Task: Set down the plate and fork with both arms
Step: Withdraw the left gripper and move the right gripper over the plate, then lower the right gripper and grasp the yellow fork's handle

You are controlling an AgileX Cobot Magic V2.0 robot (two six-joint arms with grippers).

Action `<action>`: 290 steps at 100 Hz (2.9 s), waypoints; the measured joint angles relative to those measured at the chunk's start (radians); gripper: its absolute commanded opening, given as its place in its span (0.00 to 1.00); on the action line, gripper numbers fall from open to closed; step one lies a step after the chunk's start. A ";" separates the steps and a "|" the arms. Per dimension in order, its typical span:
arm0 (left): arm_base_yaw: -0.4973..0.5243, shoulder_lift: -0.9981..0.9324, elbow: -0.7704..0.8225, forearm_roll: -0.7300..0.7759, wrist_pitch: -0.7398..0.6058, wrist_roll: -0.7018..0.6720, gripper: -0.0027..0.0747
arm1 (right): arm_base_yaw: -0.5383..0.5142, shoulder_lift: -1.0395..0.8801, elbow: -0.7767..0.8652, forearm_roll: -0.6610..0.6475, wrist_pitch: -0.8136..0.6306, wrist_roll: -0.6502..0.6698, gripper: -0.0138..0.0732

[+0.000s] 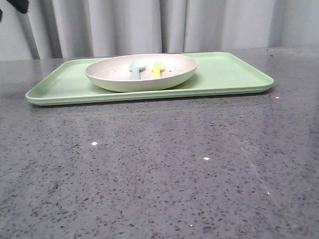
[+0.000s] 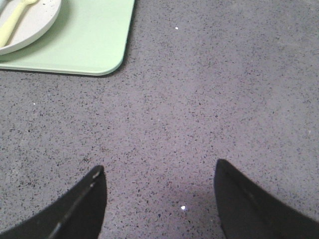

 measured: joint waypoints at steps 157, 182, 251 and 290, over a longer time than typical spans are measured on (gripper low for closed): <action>0.197 -0.834 0.656 0.176 0.099 0.000 0.48 | 0.070 0.300 -0.241 0.279 -0.040 -0.088 0.71; 0.197 -0.834 0.656 0.176 0.109 0.000 0.48 | 0.210 0.622 -0.490 0.281 -0.048 -0.088 0.71; 0.197 -0.834 0.656 0.179 0.130 0.000 0.48 | 0.491 1.255 -1.053 -0.150 0.065 0.306 0.69; 0.197 -0.834 0.656 0.179 0.133 0.000 0.48 | 0.495 1.393 -1.108 -0.174 0.071 0.348 0.69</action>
